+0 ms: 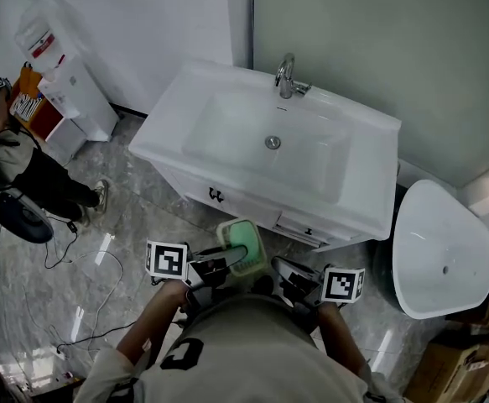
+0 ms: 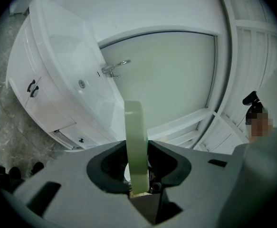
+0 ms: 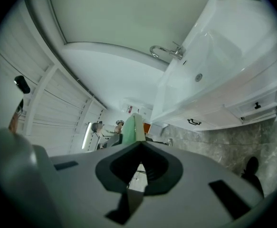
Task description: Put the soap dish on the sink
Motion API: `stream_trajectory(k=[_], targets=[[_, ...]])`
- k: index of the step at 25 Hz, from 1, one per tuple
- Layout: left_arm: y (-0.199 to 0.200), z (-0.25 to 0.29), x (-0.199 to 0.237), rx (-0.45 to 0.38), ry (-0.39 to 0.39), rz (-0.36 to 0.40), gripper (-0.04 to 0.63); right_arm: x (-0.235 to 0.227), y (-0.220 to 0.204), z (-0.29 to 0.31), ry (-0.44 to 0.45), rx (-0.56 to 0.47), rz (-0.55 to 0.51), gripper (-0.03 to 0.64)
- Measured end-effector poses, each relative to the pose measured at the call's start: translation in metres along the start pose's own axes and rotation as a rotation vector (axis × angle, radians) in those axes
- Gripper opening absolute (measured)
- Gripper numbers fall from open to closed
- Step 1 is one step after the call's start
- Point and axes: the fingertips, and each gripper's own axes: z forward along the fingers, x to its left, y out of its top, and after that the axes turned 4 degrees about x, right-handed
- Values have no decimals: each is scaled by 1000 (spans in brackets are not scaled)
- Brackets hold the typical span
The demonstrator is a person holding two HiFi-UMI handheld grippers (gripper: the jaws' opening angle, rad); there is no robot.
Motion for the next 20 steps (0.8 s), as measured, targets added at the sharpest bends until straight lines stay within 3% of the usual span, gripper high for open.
stream_trajectory(k=[5, 9, 13, 20], targets=[[5, 3, 2, 5, 67, 26, 127, -13, -2, -7, -27, 45, 30, 9], [16, 0, 4, -6, 82, 29, 127, -6, 8, -4, 16, 45, 1, 9], [44, -24, 15, -19, 152, 87, 127, -11, 16, -1, -16, 45, 7, 9], [95, -68, 30, -94, 108, 59, 127, -10, 32, 30, -42, 24, -14, 9]])
